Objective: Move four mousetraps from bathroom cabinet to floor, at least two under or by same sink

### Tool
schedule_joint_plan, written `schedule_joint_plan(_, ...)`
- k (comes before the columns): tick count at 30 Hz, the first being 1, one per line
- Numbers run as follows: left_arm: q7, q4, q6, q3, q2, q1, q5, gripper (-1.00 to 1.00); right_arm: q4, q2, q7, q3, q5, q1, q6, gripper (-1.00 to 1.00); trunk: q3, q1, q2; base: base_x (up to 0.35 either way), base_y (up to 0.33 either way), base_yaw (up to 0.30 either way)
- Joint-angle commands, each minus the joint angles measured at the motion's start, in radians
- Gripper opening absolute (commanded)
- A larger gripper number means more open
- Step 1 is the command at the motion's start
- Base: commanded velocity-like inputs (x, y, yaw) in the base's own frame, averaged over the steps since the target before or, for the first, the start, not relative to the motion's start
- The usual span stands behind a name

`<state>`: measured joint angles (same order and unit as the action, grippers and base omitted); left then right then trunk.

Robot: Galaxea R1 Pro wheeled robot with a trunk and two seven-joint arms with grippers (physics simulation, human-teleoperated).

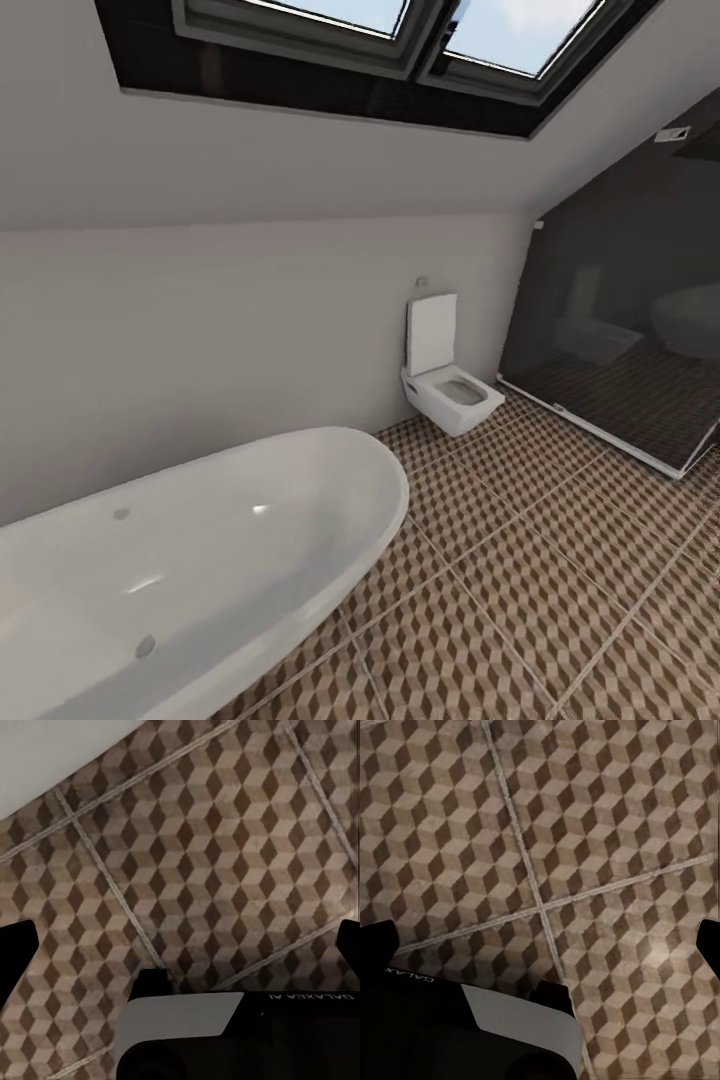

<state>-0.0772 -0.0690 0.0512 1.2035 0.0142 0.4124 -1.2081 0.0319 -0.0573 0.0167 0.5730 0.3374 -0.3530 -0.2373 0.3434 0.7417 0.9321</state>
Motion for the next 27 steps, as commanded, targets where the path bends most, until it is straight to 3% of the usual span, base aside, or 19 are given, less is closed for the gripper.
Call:
schedule_joint_plan(1, -0.006, -0.002, 0.003, 0.009, 0.0, 0.0, -0.007, 1.0, 0.003, -0.001, 0.002, 0.008, 0.007, -0.001, -0.005, 1.0, 0.001, 0.0, 0.001, 0.0, 0.0, -0.283)
schedule_joint_plan(27, -0.006, -0.002, 0.003, 0.009, 0.0, 0.0, -0.007, 1.0, 0.003, 0.0, 0.001, 0.008, 0.006, -0.001, -0.005, 1.0, -0.017, 0.0, 0.001, 0.0, 0.0, -0.282)
